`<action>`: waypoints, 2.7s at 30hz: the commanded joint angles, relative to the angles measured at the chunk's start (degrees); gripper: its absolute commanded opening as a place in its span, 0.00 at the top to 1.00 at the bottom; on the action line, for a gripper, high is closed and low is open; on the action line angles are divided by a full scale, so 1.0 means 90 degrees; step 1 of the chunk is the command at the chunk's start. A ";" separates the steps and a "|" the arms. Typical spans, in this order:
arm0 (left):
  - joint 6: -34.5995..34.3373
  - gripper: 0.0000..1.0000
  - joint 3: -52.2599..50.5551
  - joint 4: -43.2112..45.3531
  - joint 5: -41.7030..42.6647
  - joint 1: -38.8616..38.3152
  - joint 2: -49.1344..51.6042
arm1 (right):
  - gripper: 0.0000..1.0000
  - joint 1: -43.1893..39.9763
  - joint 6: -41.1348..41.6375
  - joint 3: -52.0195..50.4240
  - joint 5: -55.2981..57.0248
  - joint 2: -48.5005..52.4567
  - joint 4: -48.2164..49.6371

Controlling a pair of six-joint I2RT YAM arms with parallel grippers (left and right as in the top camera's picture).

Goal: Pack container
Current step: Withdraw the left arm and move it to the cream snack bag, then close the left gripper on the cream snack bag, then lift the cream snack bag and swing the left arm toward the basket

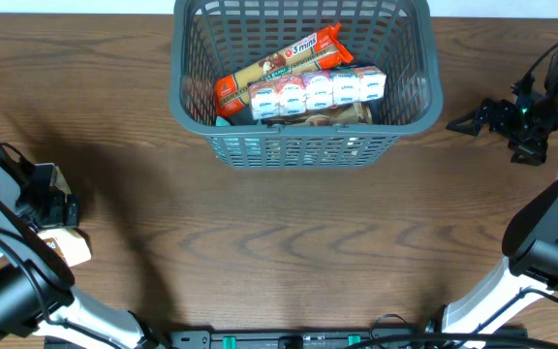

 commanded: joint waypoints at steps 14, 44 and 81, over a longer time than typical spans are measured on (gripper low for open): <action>0.0109 0.00 0.0024 0.0425 0.0049 0.0029 0.0823 | 0.01 0.0061 -0.0049 0.0005 0.0044 0.0029 -0.0090; -0.0138 0.94 0.0024 0.0704 0.0716 0.0175 0.0930 | 0.01 0.0061 -0.0053 0.0005 0.0044 0.0029 -0.0277; -0.1120 0.94 0.4078 -0.2450 0.1479 -0.2973 -0.1710 | 0.01 0.0061 -0.0148 0.0005 0.0041 0.0029 -0.0561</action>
